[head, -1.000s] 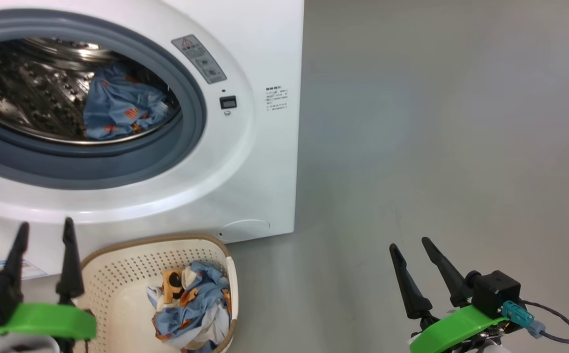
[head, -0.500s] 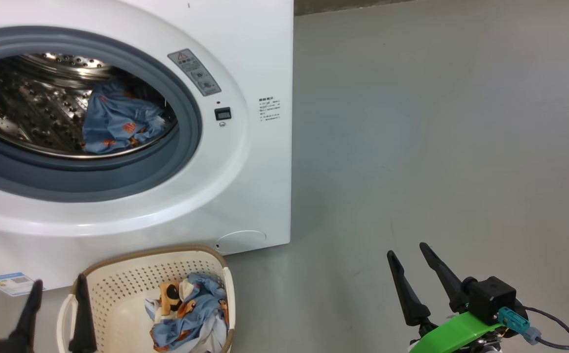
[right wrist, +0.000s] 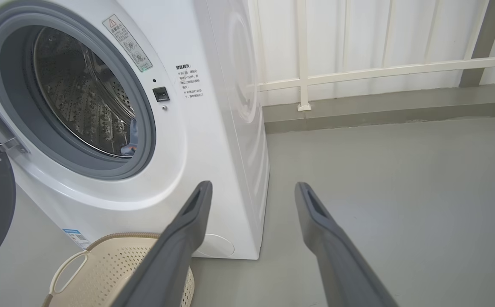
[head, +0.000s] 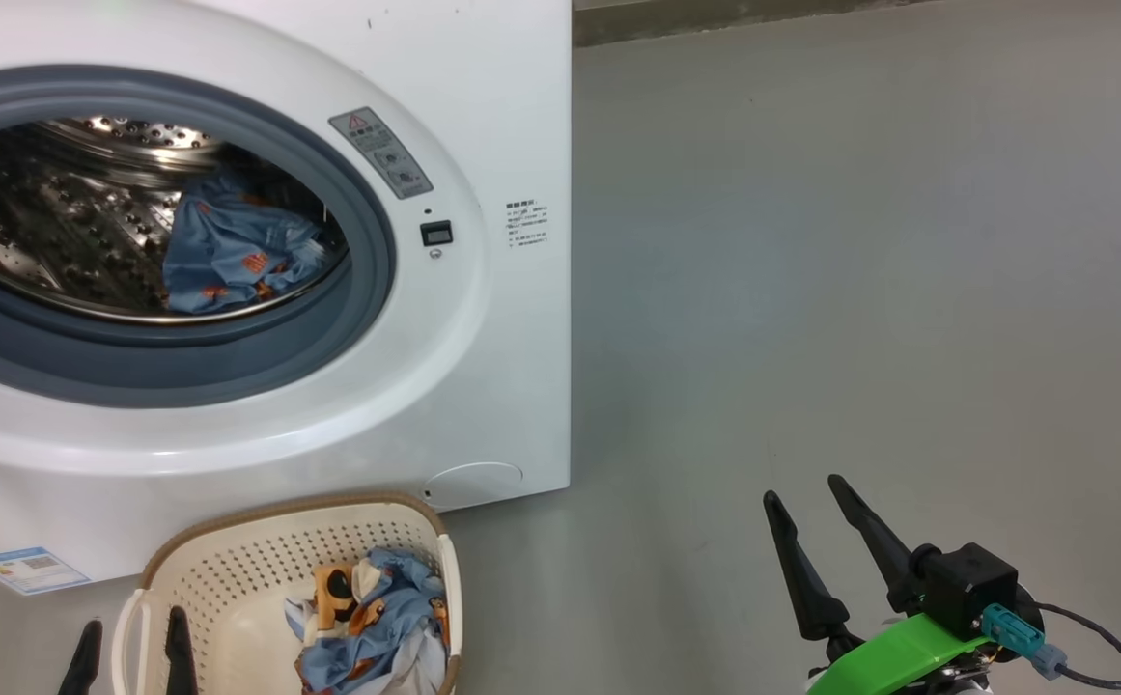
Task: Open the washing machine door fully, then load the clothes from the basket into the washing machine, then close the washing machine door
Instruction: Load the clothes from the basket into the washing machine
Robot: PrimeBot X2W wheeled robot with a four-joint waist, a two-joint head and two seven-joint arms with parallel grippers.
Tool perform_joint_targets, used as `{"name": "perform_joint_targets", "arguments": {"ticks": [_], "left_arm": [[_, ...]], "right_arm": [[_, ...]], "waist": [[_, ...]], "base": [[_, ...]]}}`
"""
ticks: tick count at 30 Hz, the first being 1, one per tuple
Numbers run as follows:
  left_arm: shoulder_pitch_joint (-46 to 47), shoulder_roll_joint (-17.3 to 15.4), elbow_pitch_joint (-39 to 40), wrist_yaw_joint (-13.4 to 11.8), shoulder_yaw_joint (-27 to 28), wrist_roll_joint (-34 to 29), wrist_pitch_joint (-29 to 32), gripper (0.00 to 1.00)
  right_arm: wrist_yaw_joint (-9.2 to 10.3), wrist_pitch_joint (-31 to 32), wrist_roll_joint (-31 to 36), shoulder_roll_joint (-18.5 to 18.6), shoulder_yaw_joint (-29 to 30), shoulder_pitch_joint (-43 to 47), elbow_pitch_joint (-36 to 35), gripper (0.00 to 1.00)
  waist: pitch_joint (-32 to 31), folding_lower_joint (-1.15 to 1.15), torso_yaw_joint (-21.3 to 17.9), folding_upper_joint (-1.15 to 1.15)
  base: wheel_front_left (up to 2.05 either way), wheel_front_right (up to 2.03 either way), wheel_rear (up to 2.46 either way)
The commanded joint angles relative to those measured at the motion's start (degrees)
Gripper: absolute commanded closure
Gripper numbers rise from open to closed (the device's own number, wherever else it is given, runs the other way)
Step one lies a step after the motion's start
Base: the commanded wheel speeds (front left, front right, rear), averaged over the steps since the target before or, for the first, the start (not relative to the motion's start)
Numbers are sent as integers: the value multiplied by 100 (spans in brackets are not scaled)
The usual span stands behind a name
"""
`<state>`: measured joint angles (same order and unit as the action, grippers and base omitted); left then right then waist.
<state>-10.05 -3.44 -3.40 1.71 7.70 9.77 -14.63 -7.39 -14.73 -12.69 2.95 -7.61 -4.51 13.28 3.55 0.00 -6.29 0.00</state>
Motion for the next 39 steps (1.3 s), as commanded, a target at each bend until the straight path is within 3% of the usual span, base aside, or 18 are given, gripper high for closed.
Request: {"name": "perform_joint_targets", "arguments": {"ticks": [1, 39], "left_arm": [[39, -24, 168, -22, 232, -61, -37, 0], [-5, 56, -13, -7, 174, -97, -37, 0]], "right_arm": [[-10, -27, 40, -7, -139, -28, -169, 0], [-10, -27, 67, -7, -108, -2, -33, 0]], "waist": [[6, 0, -10, 0], [-242, 0, 211, 0]], "base": [[0, 0, 0], [0, 0, 0]]}}
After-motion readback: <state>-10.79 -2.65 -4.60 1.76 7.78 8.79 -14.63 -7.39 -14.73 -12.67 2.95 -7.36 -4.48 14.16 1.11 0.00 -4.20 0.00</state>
